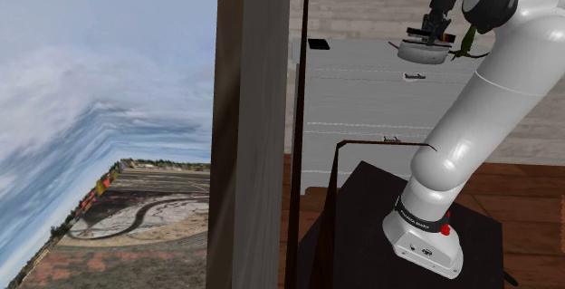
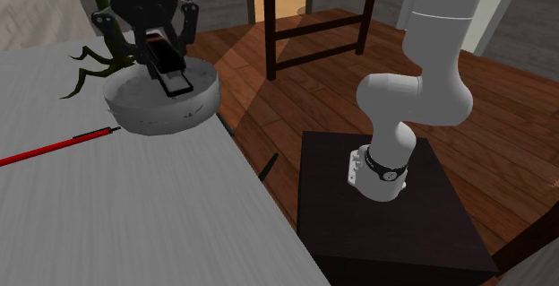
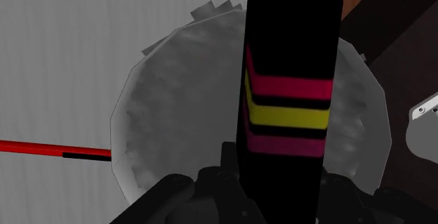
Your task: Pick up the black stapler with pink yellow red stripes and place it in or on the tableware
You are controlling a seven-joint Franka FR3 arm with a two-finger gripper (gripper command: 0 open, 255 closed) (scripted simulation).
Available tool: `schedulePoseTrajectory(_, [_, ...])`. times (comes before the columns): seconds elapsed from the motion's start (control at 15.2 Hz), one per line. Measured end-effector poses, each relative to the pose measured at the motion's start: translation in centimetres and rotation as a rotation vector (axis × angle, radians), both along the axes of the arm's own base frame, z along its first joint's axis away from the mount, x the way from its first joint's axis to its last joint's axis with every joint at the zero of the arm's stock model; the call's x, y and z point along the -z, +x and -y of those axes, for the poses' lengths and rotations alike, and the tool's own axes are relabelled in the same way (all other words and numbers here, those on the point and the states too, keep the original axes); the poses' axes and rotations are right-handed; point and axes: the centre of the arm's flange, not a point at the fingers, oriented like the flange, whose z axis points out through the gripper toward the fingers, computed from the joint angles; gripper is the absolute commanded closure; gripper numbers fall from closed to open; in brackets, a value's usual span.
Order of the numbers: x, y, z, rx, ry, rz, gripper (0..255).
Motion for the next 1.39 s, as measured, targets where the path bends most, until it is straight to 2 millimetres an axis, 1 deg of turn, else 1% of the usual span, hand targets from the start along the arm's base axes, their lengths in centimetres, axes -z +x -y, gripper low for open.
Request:
schedulePoseTrajectory(0.33, [0.1, 0.1, 0.0, 0.0, 0.0, 0.0, 255])
schedulePoseTrajectory(0.4, [0.1, 0.1, 0.0, 0.0, 0.0, 0.0, 0])
schedulePoseTrajectory(0.79, [0.1, 0.1, 0.0, 0.0, 0.0, 0.0, 0])
schedulePoseTrajectory(0.92, [-1.4, 0.1, 0.0, 0.001, -0.001, 0.001, 0])
schedulePoseTrajectory(1.06, [-3.8, 0.0, 0.1, 0.002, -0.001, 0.0, 0])
schedulePoseTrajectory(1.12, [-4.4, 0.0, 0.2, 0.001, -0.001, 0.0, 0])
schedulePoseTrajectory(1.39, [-4.8, -0.1, 0.1, 0.0, -0.001, 0.0, 0])
